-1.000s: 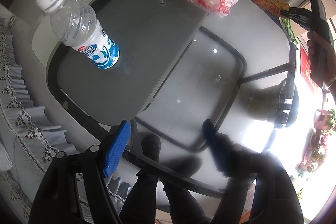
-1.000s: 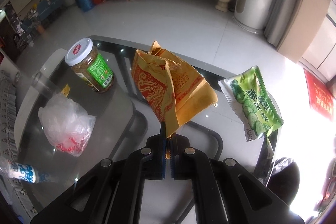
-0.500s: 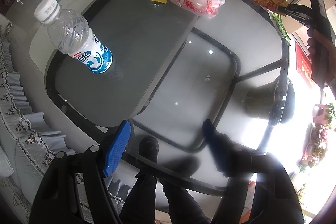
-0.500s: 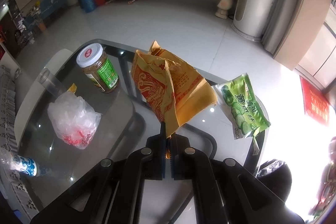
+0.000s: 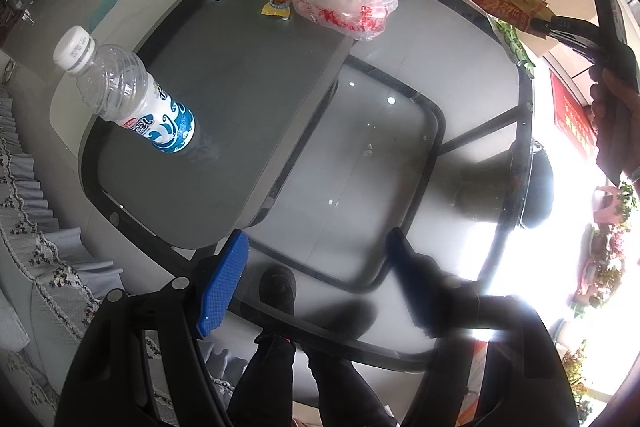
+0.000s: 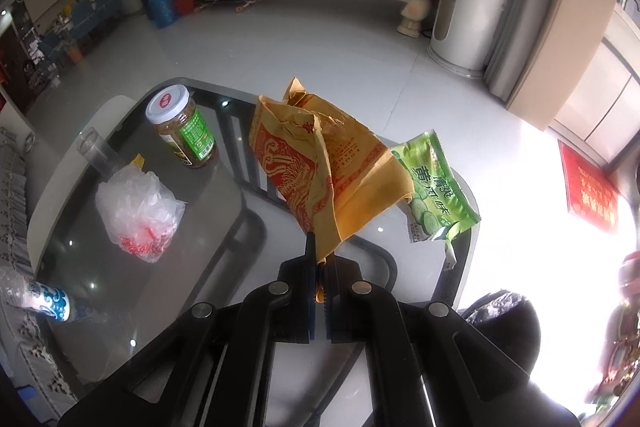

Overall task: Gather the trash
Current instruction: 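Lift the held paper bag with the right gripper off the table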

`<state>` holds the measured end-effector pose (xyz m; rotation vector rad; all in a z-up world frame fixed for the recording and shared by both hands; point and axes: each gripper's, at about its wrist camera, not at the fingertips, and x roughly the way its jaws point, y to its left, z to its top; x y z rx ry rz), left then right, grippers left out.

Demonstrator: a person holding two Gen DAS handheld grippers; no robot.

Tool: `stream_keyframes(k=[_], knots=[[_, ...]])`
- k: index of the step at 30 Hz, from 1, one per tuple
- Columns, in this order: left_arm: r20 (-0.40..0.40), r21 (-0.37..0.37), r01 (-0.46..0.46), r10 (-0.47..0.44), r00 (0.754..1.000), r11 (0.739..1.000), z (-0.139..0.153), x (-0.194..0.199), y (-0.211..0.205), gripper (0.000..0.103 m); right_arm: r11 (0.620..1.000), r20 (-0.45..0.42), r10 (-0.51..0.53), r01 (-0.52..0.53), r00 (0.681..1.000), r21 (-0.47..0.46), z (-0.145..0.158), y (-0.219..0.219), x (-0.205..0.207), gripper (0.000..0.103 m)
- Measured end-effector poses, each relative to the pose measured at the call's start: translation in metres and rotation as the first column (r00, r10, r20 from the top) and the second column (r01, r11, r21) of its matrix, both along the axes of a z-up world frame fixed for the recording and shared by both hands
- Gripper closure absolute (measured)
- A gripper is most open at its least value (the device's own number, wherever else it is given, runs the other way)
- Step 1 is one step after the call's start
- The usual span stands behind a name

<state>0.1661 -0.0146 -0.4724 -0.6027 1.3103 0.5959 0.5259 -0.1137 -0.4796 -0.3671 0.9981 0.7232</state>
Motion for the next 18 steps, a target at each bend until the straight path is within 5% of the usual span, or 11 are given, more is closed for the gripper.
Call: stream_keyframes(k=[18], knots=[[0.011,0.003,0.110,-0.110,0.994,0.994,0.010,0.039,-0.041,0.032,0.998,0.023,-0.064,0.064,0.998,0.001,0.015,-0.069,0.004,0.101]])
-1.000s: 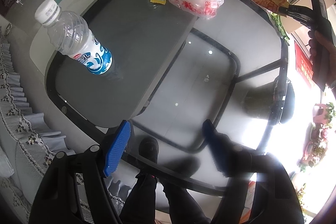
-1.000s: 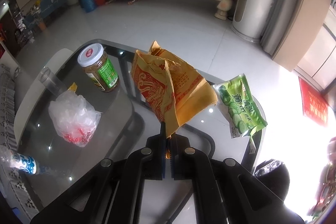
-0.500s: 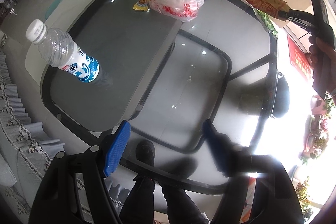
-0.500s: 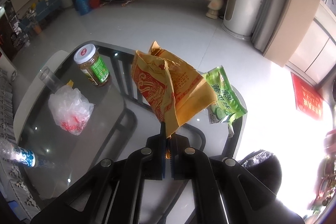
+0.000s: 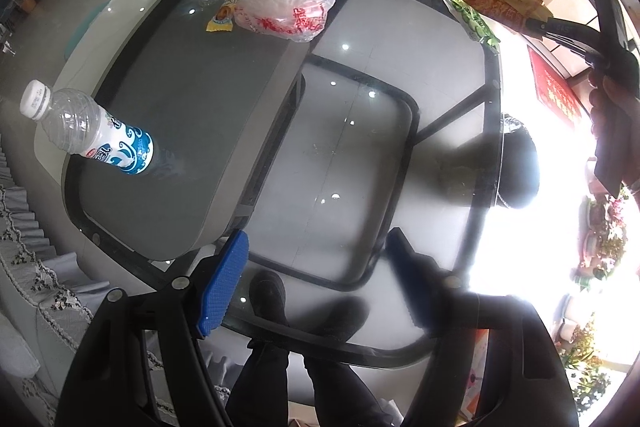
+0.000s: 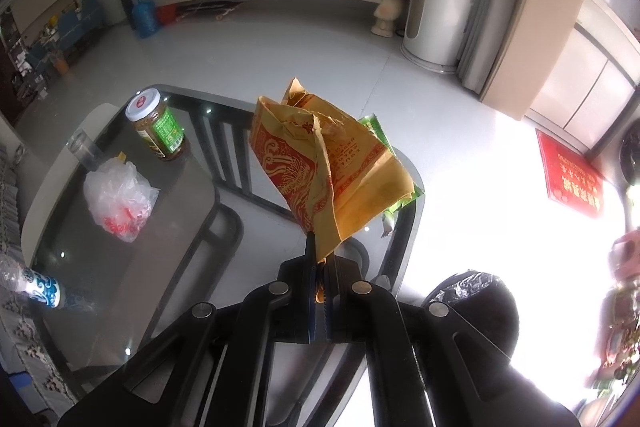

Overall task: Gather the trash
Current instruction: 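Lift the held paper bag with the right gripper off the table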

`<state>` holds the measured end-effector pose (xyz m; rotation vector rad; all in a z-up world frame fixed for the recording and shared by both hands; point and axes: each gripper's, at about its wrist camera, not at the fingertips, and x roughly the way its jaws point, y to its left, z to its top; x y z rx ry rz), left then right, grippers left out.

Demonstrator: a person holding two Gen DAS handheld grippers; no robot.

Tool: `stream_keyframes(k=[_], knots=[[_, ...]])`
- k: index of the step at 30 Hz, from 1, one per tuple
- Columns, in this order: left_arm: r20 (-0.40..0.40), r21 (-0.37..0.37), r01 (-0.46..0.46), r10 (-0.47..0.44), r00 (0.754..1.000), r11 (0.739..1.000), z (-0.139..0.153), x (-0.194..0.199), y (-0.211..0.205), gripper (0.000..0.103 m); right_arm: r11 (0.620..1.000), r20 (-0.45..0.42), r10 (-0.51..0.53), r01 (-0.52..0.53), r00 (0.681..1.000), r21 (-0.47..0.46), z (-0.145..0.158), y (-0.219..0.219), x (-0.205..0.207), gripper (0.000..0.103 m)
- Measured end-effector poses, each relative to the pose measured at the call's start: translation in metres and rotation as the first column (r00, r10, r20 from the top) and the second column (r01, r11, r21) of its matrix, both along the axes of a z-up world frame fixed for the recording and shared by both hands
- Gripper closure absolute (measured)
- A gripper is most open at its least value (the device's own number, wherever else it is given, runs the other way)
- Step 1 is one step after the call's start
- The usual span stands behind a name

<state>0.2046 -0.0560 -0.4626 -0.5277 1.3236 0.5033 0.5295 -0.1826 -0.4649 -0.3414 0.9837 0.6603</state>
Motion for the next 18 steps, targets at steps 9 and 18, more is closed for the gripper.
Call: stream_keyframes(k=[9,18], knots=[[0.006,0.014,0.040,-0.040,0.999,0.999,0.007,0.015,-0.014,0.033,0.999,0.009,-0.048,0.047,0.999,0.005,0.008,-0.033,0.007,0.101],[0.006,0.014,0.094,-0.094,0.996,0.995,0.009,0.030,-0.031,0.033,0.995,0.020,-0.103,0.103,0.995,0.006,0.015,-0.069,0.016,0.101]])
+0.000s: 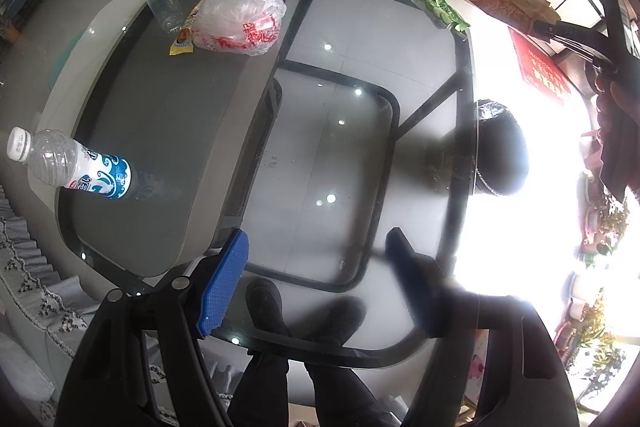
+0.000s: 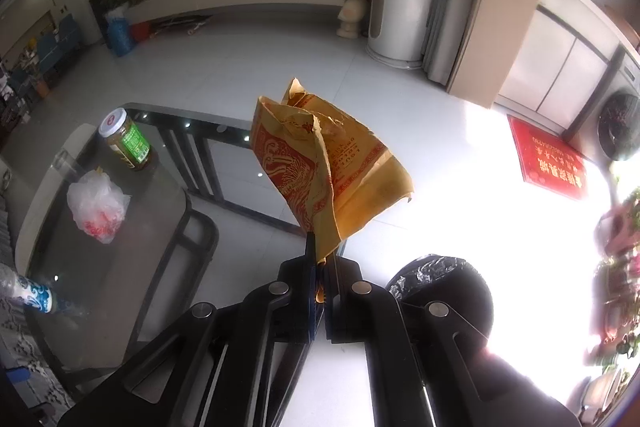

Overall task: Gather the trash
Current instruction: 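Lift the held paper bag with the right gripper off the table, then carry the held paper bag with the right gripper over the trash bin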

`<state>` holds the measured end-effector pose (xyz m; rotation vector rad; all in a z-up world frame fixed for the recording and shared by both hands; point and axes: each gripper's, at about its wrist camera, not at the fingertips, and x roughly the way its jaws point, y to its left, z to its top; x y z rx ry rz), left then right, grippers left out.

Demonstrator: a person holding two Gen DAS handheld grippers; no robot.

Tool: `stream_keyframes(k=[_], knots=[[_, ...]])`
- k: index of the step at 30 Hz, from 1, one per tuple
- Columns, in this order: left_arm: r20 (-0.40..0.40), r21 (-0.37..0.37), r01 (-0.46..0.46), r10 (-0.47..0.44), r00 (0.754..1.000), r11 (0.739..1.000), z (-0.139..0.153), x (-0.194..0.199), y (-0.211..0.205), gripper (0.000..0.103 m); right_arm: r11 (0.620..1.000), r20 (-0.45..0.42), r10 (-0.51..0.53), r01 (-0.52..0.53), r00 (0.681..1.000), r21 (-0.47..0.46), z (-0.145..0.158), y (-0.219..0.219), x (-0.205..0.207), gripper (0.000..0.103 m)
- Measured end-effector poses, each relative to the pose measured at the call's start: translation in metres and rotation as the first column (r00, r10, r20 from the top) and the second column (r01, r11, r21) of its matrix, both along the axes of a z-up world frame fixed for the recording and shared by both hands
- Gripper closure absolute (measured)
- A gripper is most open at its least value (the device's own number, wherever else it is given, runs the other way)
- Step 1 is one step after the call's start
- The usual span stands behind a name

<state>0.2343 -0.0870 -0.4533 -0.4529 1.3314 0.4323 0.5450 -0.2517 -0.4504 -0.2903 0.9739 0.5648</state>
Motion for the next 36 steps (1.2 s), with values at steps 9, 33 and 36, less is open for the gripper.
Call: stream_keyframes(k=[9,33,36], knots=[[-0.005,-0.005,0.044,-0.044,0.999,0.999,-0.001,0.016,-0.012,0.032,0.999,-0.004,-0.052,0.052,0.999,-0.006,-0.001,-0.032,0.007,0.101],[-0.013,-0.001,0.146,-0.146,0.989,0.989,-0.002,0.045,-0.046,0.032,0.980,-0.023,-0.193,0.192,0.981,-0.053,-0.017,-0.120,0.022,0.101],[-0.014,0.002,0.148,-0.148,0.989,0.989,-0.003,0.046,-0.048,0.032,0.975,-0.033,-0.213,0.210,0.977,-0.066,-0.026,-0.131,0.023,0.101]])
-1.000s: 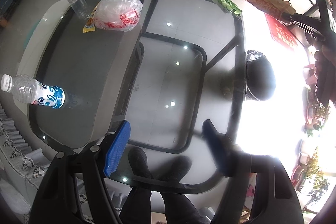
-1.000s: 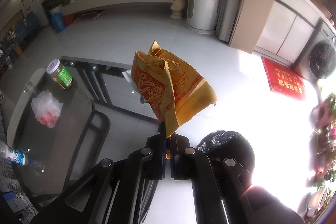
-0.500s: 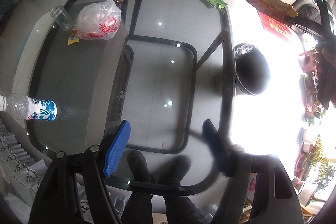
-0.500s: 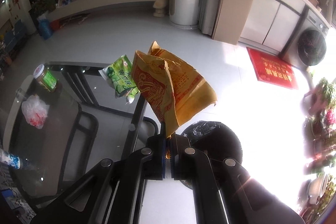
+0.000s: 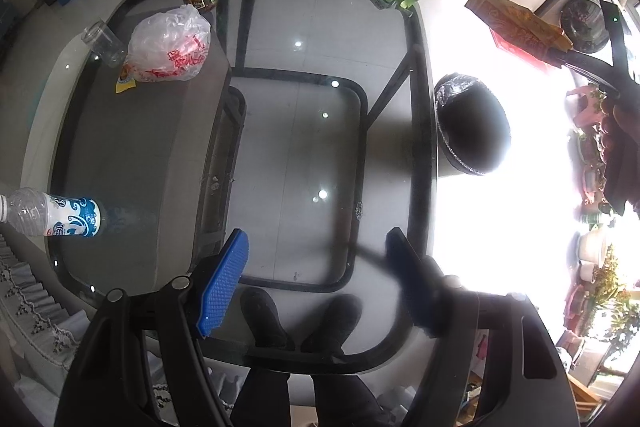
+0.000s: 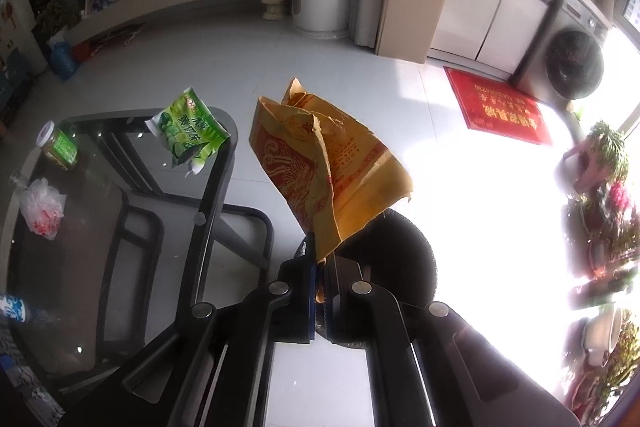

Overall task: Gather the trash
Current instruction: 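Carry the held paper bag with the right gripper over the trash bin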

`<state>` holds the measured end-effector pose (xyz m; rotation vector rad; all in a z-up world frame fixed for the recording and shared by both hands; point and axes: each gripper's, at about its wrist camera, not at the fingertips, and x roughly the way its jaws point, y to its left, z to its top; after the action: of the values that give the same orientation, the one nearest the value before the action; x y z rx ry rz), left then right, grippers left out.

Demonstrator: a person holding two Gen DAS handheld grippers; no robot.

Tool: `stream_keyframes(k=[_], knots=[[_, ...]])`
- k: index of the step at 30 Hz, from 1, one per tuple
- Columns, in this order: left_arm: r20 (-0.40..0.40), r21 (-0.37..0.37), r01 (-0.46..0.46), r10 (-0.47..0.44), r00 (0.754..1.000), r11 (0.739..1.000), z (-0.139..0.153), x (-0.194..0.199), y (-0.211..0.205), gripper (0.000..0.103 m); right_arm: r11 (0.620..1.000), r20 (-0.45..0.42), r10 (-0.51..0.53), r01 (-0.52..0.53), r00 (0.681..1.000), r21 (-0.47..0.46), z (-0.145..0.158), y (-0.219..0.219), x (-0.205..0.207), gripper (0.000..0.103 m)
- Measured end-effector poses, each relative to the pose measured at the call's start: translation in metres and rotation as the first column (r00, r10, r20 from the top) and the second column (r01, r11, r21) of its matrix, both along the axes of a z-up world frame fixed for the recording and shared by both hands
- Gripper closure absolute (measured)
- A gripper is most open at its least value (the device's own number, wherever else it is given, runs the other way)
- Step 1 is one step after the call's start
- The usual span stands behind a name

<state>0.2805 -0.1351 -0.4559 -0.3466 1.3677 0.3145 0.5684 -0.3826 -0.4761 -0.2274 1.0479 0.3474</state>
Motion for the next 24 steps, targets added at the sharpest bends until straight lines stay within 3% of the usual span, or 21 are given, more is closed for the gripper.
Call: stream_keyframes(k=[24], knots=[[-0.028,-0.001,0.025,-0.025,0.999,1.000,-0.009,0.009,-0.015,0.032,0.983,-0.141,-0.179,0.170,0.974,-0.071,-0.072,-0.069,0.017,0.101]])
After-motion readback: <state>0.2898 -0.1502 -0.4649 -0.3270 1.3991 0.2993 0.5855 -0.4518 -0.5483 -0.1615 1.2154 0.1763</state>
